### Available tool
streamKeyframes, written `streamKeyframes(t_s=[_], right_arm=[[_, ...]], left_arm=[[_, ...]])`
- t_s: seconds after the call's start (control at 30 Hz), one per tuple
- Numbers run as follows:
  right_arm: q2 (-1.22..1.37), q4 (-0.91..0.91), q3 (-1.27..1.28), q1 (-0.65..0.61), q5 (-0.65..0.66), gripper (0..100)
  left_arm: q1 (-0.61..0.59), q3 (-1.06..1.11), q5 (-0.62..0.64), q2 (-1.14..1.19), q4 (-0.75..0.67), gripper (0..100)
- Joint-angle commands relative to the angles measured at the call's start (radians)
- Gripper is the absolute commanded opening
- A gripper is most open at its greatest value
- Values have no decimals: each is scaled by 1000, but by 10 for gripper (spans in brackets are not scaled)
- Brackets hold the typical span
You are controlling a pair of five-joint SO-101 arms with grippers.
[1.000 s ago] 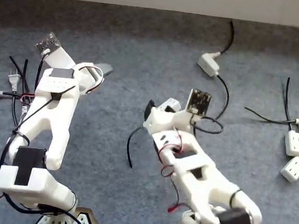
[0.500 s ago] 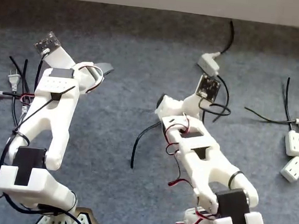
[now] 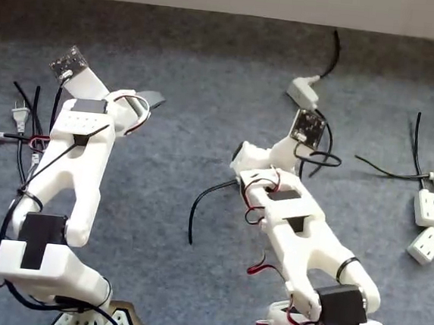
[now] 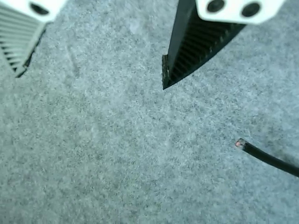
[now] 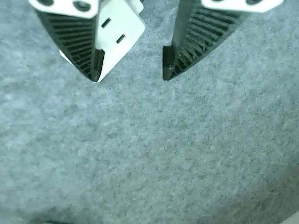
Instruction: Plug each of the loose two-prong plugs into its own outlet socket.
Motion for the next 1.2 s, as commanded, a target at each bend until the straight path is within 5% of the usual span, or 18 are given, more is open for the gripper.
streamKeyframes(t_s=[0.0, 0.33, 0.63, 1.03, 1.17], right_arm=[[-25, -61, -15, 27, -8, 216], [-28, -239, 76, 30, -3, 216], [-65, -237, 105, 25, -3, 216], [-213, -245, 223, -44, 0, 216], [-185, -245, 216, -39, 0, 216]], left_arm=[[-44, -41, 0, -12, -9, 415], [-157, -295, -296, 1, 167, 417], [-420, -423, -465, 73, 258, 415], [-476, -1267, -365, 739, 921, 414], [-509, -1357, -385, 845, 974, 414]])
